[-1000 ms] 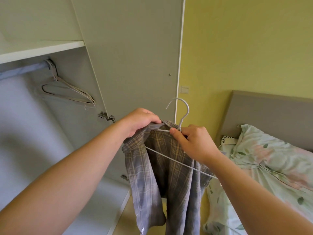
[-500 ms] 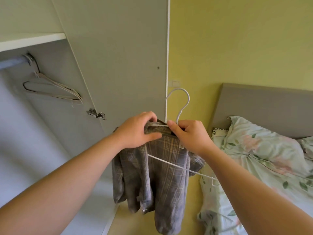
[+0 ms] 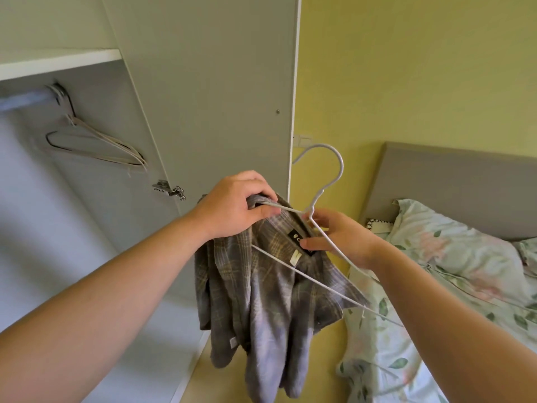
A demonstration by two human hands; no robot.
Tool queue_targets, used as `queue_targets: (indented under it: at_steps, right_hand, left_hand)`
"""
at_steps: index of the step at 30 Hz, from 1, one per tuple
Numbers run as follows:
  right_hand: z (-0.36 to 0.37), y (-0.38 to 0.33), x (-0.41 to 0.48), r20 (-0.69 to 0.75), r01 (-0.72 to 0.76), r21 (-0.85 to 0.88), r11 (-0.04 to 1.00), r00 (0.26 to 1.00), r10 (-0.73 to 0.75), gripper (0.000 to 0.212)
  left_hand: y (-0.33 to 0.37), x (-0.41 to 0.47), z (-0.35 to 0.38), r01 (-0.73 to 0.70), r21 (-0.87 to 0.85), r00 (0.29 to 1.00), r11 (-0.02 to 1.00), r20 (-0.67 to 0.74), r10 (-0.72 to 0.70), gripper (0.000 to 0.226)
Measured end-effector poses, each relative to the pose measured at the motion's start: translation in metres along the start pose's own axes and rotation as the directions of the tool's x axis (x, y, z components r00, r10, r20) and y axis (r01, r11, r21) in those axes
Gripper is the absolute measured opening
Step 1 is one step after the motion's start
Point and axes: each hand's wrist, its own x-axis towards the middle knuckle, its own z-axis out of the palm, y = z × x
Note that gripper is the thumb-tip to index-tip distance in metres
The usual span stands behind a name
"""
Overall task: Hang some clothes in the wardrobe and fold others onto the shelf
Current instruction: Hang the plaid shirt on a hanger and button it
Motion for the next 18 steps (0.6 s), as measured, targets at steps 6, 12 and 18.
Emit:
queue_targets:
  at_steps: [6,12,18]
  right_hand:
    - [-0.007,0.002,-0.005,0.051,-0.080,-0.322,0.943,0.994,0.102,0.039]
    - [-0.007,0.019,-0.006,0.069,-0.273,0.406,0.872,0.961,0.269,0.036]
    - [0.008,0.005,-0.012,0.034,-0.055,-0.480,0.875,0.996,0.081,0.047]
  left_hand:
    - [0.004,-0.005,-0.007,-0.025,-0.011,1.000,1.000,-0.017,0.025,0.031]
    - [-0.001,-0.012,-0.013,0.039,0.010,0.998,0.999,0.047,-0.039,0.042]
    - [-0.001,-0.010,-0.012,0.077,-0.017,0.997,0.997,-0.003,-0.077,0.019]
